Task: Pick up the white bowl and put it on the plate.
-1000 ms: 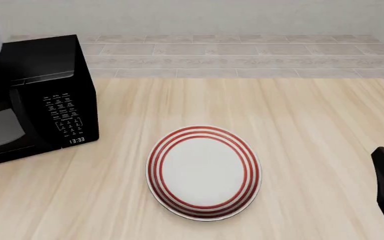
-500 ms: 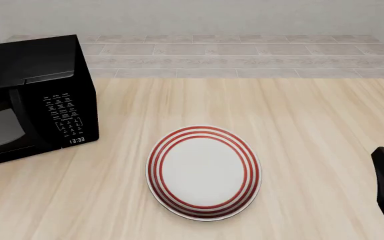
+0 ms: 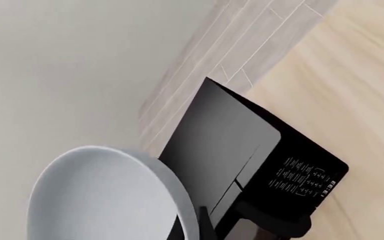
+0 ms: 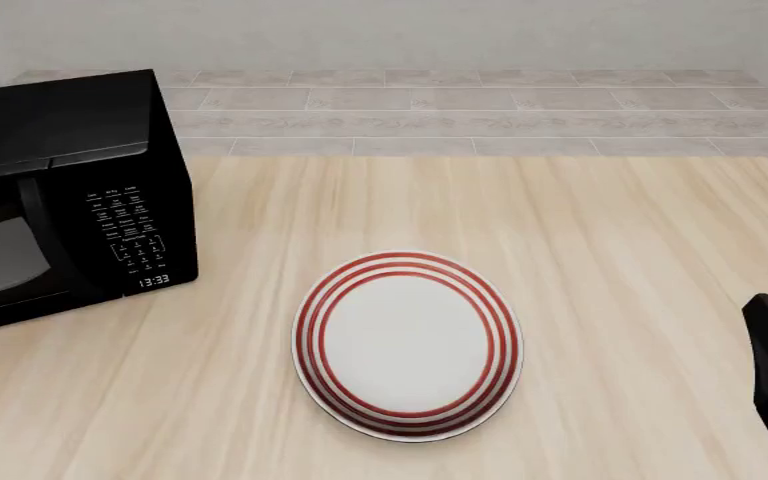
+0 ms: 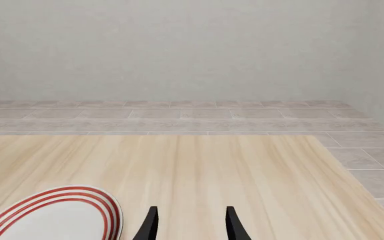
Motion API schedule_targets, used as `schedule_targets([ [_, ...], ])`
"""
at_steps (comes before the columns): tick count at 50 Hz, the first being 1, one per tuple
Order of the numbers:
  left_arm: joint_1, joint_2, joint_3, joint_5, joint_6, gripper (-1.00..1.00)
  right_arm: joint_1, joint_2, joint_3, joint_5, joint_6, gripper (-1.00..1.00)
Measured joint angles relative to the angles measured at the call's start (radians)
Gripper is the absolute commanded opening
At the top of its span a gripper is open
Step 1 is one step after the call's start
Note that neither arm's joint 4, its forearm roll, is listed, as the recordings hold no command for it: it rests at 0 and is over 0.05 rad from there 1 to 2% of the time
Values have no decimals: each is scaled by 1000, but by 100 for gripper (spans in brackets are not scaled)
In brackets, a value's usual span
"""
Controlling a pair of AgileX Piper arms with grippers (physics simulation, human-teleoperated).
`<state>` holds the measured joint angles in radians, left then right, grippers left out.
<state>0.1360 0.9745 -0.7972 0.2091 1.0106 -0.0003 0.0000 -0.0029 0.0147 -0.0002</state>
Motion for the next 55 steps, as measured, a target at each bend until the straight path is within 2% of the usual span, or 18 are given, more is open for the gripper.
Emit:
schedule_targets([
  [14,-122,-70,-31,76,-73,-100,0,0,0,0,0,100],
  [28,-310,-99,-86,135,-178,-100,0,0,0,0,0,100],
  [45,-527,-60,-141,145,-285,-100,0,0,0,0,0,100],
  [55,-623,-26,-144,127,-316,-100,0,0,0,0,0,100],
])
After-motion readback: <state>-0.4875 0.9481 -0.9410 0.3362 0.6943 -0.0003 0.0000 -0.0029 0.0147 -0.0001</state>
